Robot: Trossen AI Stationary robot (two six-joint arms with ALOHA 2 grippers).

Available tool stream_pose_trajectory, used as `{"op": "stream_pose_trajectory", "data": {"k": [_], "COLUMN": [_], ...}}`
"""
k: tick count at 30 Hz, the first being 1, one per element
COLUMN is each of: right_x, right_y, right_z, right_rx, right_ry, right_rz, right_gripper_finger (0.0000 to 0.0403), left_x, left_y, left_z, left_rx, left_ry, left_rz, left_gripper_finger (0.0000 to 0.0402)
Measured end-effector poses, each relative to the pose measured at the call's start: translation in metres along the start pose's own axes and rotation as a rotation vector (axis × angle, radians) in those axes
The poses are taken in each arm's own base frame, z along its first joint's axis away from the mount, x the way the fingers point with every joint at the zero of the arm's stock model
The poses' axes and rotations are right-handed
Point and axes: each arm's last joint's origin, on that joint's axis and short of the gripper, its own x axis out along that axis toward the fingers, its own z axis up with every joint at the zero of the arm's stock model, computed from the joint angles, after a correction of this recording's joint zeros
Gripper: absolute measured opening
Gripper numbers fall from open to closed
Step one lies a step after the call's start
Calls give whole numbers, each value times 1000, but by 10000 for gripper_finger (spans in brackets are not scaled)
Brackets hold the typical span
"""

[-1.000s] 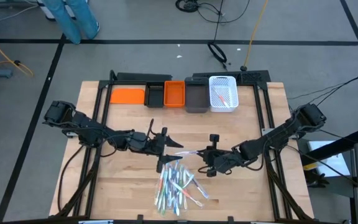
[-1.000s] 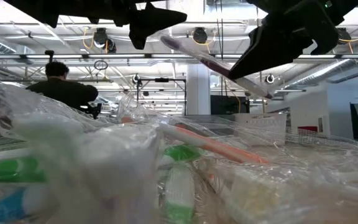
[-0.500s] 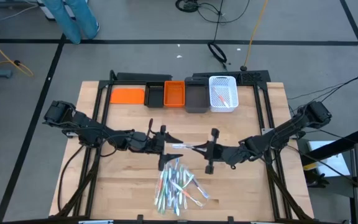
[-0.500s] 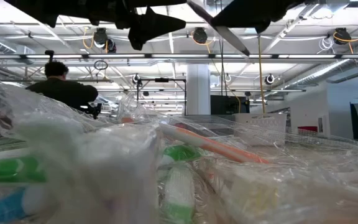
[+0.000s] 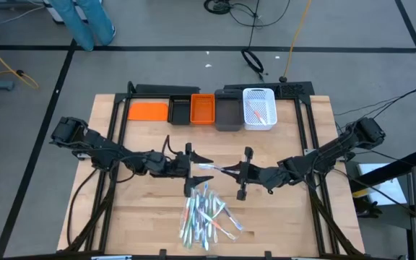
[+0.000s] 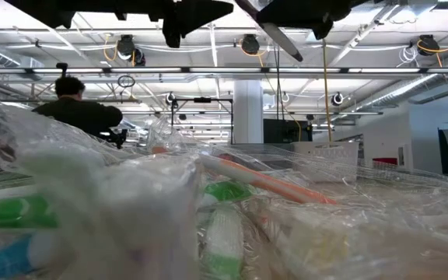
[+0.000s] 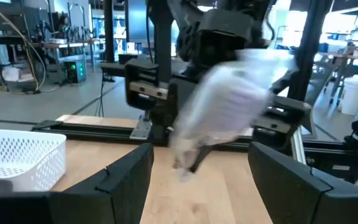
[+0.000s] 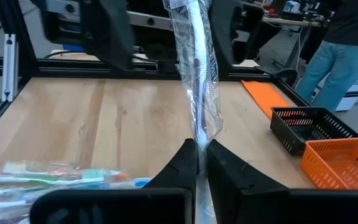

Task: Pick & Place Toothbrushes
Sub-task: Put the violet toothbrush into the black basket

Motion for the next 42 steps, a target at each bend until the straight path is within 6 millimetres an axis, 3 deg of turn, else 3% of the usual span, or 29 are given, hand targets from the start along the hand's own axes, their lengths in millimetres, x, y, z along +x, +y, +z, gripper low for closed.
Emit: {"op": "stream_pose_trajectory", "data": {"k": [5,19,25,42], "right_x": [1,1,1,1], "right_y": [-1,0,0,-2], "right_z": [1,2,1,-5], "right_rx": [4,10,-1,-53], "right_ry": [-6,-15,-5,47], "right_rz": [-4,29,30,-8], "right_gripper_finger": [11,11,19,167], "left_x": [0,0,0,-5], "left_y": [0,0,0,1], "left_z": [3,4,4,8], "left_rx": [-5,40,25,-3], "left_ry": [-25,-42,-38,8], "left_rz": [-1,-20,-24,1], "left_gripper_finger": [238,13,5,1]}}
